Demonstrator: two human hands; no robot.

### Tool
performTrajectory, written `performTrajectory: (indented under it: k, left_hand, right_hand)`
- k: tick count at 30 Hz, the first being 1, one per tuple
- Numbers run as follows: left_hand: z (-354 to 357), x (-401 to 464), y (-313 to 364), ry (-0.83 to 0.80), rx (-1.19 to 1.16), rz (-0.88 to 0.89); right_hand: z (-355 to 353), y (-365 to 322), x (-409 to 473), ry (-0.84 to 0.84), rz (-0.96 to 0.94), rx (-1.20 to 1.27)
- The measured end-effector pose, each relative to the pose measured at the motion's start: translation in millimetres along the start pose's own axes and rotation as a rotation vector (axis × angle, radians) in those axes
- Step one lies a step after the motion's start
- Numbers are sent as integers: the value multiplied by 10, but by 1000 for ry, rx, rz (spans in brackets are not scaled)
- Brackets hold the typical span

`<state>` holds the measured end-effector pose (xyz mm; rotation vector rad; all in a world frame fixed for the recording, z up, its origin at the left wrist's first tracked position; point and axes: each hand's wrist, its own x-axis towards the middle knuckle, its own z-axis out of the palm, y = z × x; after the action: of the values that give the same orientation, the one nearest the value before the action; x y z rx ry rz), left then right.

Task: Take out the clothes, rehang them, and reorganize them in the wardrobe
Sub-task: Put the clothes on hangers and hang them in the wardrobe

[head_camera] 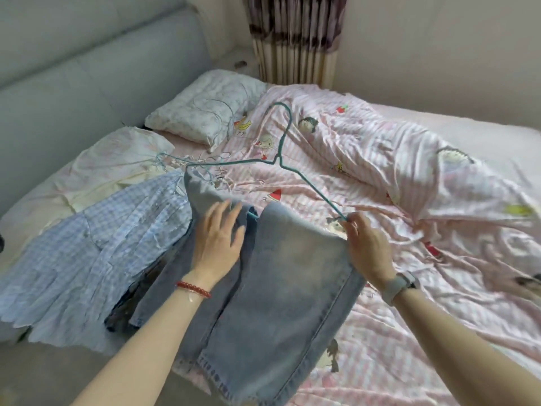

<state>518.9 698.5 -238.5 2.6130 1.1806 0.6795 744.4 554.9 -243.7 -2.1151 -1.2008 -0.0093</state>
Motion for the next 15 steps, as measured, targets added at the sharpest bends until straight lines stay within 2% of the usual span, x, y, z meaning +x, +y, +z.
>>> performTrajectory:
  k: [1, 3, 5, 7, 9, 12, 15]
  left_hand:
    - [-120, 88, 53, 33, 98, 73]
    - [-342, 191, 123, -50, 273, 122]
    - [-504, 194, 113, -214, 359, 66]
    - [-647, 133, 52, -248, 363, 12]
    - [-840, 7, 53, -128, 290, -15]
    - [-1102, -316, 59, 160, 292, 83]
    - [-1356, -724, 139, 257, 303, 32]
  right_hand:
    - [-75, -75, 61, 6, -57, 16]
    - [-179, -254, 165, 22, -159, 48]
    - [-244, -463, 232, 30, -231, 108]
    - [-270, -658, 290, 13, -273, 158]
    - [-280, -843, 368, -6, -316, 170]
    - [-307, -1150, 496, 78, -492, 108]
    - [-268, -1476, 525, 137, -709, 27]
